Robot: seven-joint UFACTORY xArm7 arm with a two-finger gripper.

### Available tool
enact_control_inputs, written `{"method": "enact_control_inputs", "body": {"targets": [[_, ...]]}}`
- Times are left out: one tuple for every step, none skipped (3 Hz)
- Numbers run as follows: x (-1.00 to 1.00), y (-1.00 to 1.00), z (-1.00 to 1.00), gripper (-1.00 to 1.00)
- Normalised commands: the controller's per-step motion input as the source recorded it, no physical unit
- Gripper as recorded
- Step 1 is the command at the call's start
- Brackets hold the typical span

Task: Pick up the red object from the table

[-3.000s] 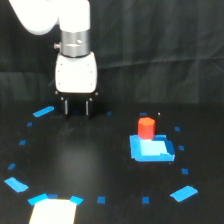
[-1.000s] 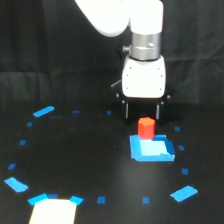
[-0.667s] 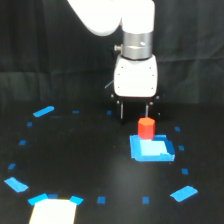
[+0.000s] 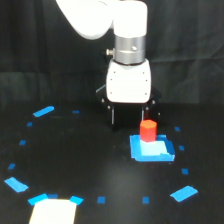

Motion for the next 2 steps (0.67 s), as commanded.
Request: {"method": "enact_control_inputs", "body": {"targets": [[-1.00,1.00,0.08,-1.00],[0.06,0.68,0.06,-0.76]]}}
